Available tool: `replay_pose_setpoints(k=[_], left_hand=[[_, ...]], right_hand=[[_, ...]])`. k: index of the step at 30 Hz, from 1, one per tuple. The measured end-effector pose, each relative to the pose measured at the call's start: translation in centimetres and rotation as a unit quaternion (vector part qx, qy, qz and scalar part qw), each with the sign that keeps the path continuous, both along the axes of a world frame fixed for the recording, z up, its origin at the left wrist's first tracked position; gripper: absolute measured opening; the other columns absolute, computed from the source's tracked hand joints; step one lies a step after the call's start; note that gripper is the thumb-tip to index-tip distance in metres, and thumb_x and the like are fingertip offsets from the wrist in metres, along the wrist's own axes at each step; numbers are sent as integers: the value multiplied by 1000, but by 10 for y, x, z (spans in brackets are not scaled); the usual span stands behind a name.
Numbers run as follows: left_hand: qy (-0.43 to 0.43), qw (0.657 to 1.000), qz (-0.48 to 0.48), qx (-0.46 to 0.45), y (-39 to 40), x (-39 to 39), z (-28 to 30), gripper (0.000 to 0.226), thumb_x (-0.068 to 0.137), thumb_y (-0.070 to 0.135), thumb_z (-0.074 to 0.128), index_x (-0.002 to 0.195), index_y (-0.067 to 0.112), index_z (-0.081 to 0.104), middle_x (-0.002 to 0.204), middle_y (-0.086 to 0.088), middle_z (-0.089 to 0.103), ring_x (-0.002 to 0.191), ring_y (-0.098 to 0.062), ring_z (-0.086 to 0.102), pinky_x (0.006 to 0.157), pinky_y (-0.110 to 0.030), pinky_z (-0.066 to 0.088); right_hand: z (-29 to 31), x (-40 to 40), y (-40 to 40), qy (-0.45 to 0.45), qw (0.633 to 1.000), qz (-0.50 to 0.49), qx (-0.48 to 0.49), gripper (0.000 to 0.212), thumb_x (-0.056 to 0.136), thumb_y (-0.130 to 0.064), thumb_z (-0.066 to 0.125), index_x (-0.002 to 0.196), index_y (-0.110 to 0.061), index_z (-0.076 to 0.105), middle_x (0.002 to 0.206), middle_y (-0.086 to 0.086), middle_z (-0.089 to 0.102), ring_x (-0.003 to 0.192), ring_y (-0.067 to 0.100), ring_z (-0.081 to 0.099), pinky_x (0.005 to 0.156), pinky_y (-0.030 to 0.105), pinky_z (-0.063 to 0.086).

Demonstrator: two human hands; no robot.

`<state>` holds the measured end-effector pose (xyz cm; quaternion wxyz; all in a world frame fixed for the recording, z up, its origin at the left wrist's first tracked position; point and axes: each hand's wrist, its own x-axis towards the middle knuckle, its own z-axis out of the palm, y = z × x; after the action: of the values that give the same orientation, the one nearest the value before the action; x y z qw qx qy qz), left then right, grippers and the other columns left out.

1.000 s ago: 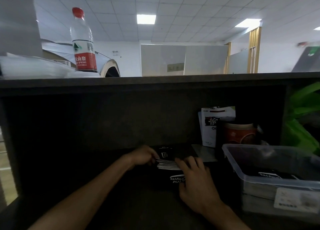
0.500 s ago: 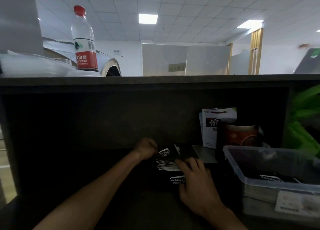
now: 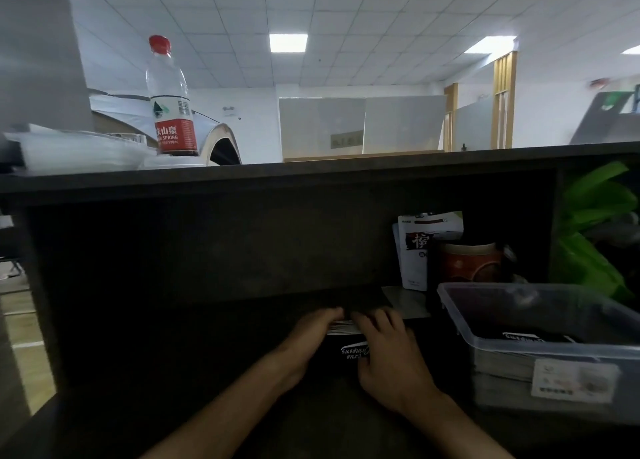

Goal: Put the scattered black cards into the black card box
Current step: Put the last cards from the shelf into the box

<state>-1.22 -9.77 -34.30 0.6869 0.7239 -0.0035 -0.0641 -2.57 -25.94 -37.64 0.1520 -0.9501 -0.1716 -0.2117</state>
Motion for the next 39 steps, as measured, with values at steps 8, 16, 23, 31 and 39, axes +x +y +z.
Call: replay_pose_setpoints(k=[8, 16, 23, 31, 39], left_hand=[[-17, 991, 129, 27, -28, -8, 12, 11, 98, 31, 52, 104, 29, 62, 105, -4, 66, 84, -17, 66, 57, -25, 49], [-54, 986, 142, 67, -28, -6, 2, 34, 98, 7, 39, 123, 17, 59, 119, -7, 59, 95, -20, 62, 73, -30, 55], [-25, 995, 99, -15, -23, -15, 2, 32, 104, 32, 37, 128, 22, 57, 112, -3, 56, 92, -16, 59, 67, -29, 48], [-148, 982, 118, 9, -19, -20, -19, 49, 100, 54, 32, 122, 23, 63, 117, 1, 68, 107, -10, 63, 95, -30, 48], [-308, 928, -50, 202, -100, -43, -9, 62, 81, 72, 51, 137, 64, 26, 147, 29, 29, 128, 6, 39, 103, -27, 40]], right_hand=[[16, -2, 2, 43, 997, -29, -48, 74, 82, -35, 64, 146, -30, 29, 143, 2, 32, 135, 25, 25, 109, 51, 33], [28, -3, 8, 75, 992, -39, -96, 74, 82, -35, 65, 147, -26, 30, 143, 5, 34, 133, 28, 28, 105, 53, 35], [29, -4, 14, 92, 989, -54, -98, 72, 83, -39, 64, 145, -25, 29, 144, 9, 32, 134, 31, 28, 105, 56, 34], [112, -21, -29, 20, 998, -51, 19, 55, 79, -40, 57, 130, -30, 40, 130, 5, 46, 125, 29, 39, 101, 53, 39], [162, -7, -174, 144, 960, -235, -43, 52, 76, -37, 49, 125, -20, 54, 124, 17, 60, 112, 34, 56, 93, 39, 49]])
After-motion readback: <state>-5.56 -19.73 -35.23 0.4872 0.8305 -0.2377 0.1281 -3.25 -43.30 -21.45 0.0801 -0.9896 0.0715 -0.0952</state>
